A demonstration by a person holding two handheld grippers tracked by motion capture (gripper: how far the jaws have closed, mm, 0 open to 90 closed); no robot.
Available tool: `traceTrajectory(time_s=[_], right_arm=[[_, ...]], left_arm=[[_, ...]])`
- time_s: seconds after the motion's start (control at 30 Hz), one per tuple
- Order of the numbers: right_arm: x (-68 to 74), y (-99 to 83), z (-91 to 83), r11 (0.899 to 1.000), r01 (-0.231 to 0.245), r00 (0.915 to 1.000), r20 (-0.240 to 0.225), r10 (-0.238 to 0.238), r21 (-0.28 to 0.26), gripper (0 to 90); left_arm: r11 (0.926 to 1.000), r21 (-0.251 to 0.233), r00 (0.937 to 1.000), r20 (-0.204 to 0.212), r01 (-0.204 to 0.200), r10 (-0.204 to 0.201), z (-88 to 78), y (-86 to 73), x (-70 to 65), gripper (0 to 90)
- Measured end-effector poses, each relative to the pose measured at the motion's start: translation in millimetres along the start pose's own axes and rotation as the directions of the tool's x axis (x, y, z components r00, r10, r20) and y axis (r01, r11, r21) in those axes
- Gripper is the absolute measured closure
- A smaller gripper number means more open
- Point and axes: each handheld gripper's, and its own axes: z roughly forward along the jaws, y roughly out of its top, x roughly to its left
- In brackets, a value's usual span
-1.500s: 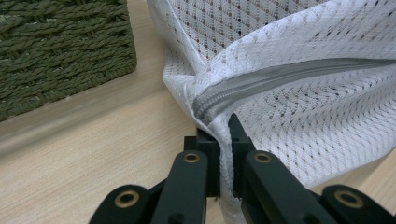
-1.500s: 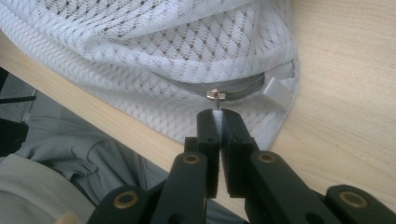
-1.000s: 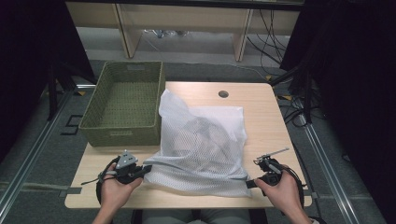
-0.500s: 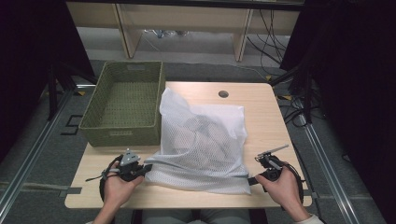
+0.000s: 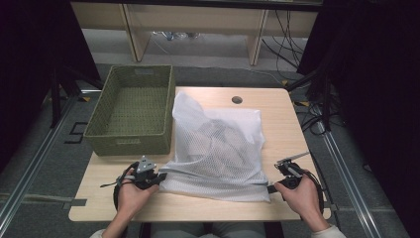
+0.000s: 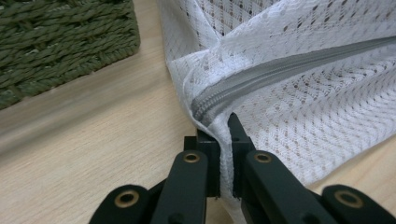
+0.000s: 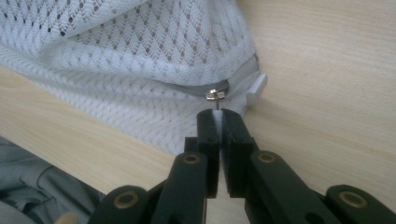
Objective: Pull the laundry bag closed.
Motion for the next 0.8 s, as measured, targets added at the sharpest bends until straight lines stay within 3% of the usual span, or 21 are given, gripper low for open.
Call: traceTrajectory(time_s=[0.07, 0.1, 0.3, 0.33, 0.37, 0.43, 0.5, 0.53, 0.63, 0.67, 0.73, 0.77, 0.8], right_arm=[[-1.8, 0.7, 0.6, 1.0, 0.014, 0.9999, -0.007, -0.014, -0.009, 88.2], [-0.8, 0.7, 0.7, 1.0, -0.012, 0.9999, 0.009, 0.012, -0.004, 88.2], [-0.7, 2.1, -0.2, 1.0, 0.016, 0.9996, 0.025, -0.016, -0.02, 87.9], [-1.9, 2.4, 0.1, 0.998, 0.044, 0.9988, 0.021, -0.044, -0.04, 87.8], [0.7, 2.0, -1.0, 0.999, 0.019, 0.9996, 0.022, -0.018, -0.029, 87.3], [2.2, 1.7, -0.9, 1.0, 0.014, 0.9998, 0.012, -0.014, -0.013, 86.9], [1.8, 1.8, 0.5, 0.999, 0.035, 0.9993, 0.012, -0.035, -0.028, 86.1], [4.7, 1.8, 0.4, 1.0, 0.02, 0.9998, 0.011, -0.019, -0.015, 84.9], [7.1, 1.8, 0.3, 1.0, 0.011, 0.9999, 0.008, -0.011, -0.011, 83.4], [6.9, 1.9, 1.2, 0.998, 0.044, 0.999, -0.002, -0.044, -0.034, 82.9], [9.8, 2.2, 0.7, 0.998, 0.059, 0.9982, -0.007, -0.059, -0.039, 82.4], [14.9, 1.6, -0.6, 0.999, 0.023, 0.9997, -0.003, -0.023, -0.033, 81.7], [17.2, 1.9, -1.0, 0.999, 0.035, 0.9993, -0.01, -0.035, -0.037, 80.9]], left_arm=[[1.0, 0.004, 1.0, -0.002, 0.005, -0.005, 1.1, 0.5, 0.3, 88.5], [1.0, 0.004, 1.0, 0.001, 0.007, -0.007, 1.3, 0.7, -0.4, 88.5], [0.9998, -0.002, 0.9998, 0.004, -0.02, 0.02, 0.0, 1.2, -4.3, 88.3], [0.9999, 0.001, 0.9999, 0.007, -0.012, 0.012, -0.1, 1.1, -4.6, 88.3], [1.0, 0.002, 0.9999, 0.008, -0.01, 0.01, -0.3, 0.8, -4.7, 88.3], [1.0, 0.002, 0.9999, 0.014, -0.009, 0.009, -1.4, 0.6, -5.2, 88.3], [1.0, -0.008, 0.9998, 0.018, -0.002, 0.002, -1.7, 0.6, -7.2, 88.3], [0.9998, -0.006, 0.9997, 0.013, -0.019, 0.019, -2.0, 0.8, -6.6, 88.3], [0.9998, -0.006, 0.9996, 0.021, -0.02, 0.02, -2.1, 0.4, -7.6, 88.3], [0.9998, 0.003, 0.9994, 0.025, -0.022, 0.022, -2.4, 0.4, -7.4, 88.2], [0.9999, -0.001, 0.9996, 0.022, -0.017, 0.017, -1.5, 0.3, -8.2, 88.2], [0.9998, 0.002, 0.9996, 0.021, -0.019, 0.019, -1.4, 0.2, -7.9, 88.2], [0.9999, 0.009, 0.9997, 0.019, -0.014, 0.013, -1.4, 0.1, -8.0, 88.2]])
